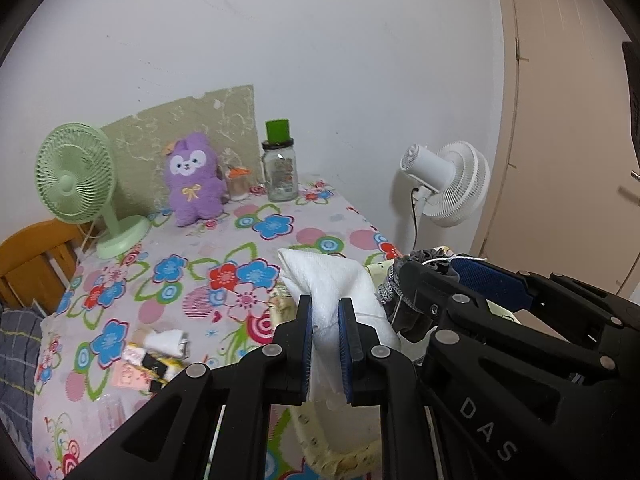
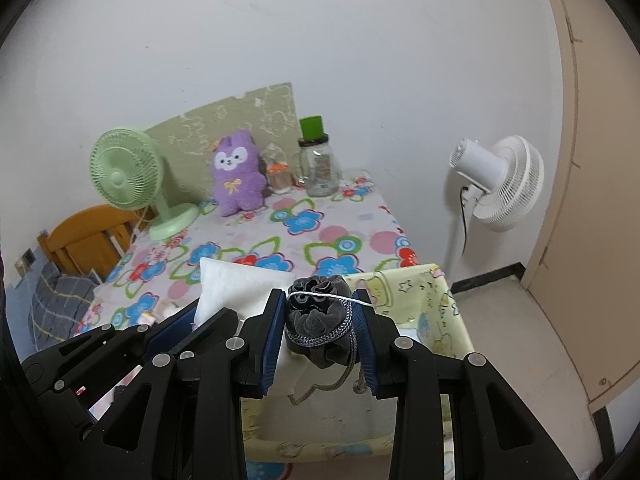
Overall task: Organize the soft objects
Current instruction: 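Carry the sponge in the right gripper and towel in the left toward the printed box, then lower the towel and sponge into the box and open both grippers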
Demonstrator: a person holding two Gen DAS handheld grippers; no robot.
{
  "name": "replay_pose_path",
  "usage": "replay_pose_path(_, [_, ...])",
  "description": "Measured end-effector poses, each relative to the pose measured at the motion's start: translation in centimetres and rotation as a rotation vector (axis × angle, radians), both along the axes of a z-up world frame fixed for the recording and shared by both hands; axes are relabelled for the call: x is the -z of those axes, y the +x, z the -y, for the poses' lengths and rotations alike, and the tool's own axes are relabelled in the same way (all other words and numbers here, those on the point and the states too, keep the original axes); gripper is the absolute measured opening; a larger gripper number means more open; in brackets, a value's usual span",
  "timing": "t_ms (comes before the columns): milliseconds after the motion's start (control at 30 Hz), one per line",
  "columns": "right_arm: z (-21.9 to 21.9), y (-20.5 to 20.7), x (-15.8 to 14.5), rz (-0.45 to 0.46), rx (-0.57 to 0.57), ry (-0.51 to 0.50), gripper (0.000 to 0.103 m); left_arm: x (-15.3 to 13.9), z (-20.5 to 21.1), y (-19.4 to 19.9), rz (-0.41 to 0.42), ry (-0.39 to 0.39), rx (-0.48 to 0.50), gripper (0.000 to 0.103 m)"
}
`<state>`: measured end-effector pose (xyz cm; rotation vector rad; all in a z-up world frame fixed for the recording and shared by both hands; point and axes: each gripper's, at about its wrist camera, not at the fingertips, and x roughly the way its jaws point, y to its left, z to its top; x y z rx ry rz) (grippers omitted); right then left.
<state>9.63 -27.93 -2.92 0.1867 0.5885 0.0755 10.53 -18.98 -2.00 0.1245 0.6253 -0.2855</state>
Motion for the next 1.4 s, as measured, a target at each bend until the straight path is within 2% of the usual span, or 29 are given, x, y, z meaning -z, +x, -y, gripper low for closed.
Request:
replay_pose_path(200, [1.2, 1.8, 1.6, -0.039, 0.028, -0.002, 0.038, 1.4, 1.3, 1.7, -0.040, 0.008, 0.010, 0.011])
replay_pose_path(333, [1.7, 2.8, 2.5, -0.058, 0.046, -0.006, 0.038, 2.1, 1.7, 2.7, -0.065, 0.011, 0.014, 0.018])
replay_pose_path(367, [1.9, 3.0, 2.7, -0.063, 0.052, -0.005, 0.038, 2.3, 1.7, 3.0, -0.075, 0.011, 0.014, 0.022])
replay_pose_path(400, [2.0, 3.2, 2.8, -0.065, 0.056, -0.003, 0.038, 2.5, 1.8, 3.2, -0.083, 0.014, 0.008, 0.032])
replay_pose_path(467, [2.2, 3.6, 3.1, -0.075, 0.065, -0.005, 0.039, 2.6, 1.8, 3.4, -0.086, 0.026, -0.003, 0.041])
replay_pose_path(533, [2.4, 3.8, 3.4, -0.085, 0.067, -0.005, 0.045, 2.7, 2.0, 3.5, -0.090, 0.035, -0.005, 0.061])
replay_pose_path(600, [2.6, 3.7, 3.4, -0.083, 0.078, -0.008, 0.067, 2.6, 2.0, 3.4, -0.085, 0.042, -0.010, 0.072])
replay_pose_path(700, [2.8, 3.5, 3.1, -0.061, 0.092, -0.014, 0.082, 2.3, 1.9, 3.3, -0.072, 0.040, -0.005, 0.084])
replay_pose_path(833, [2.7, 3.0, 2.7, -0.054, 0.095, -0.021, 0.084, 1.8, 1.7, 2.8, -0.051, 0.044, -0.010, 0.095])
replay_pose_path(1400, [-0.6, -1.4, 0.3, 0.005, 0.098, -0.035, 0.095, -0.4, -1.9, -1.6, 0.015, 0.023, -0.016, 0.098])
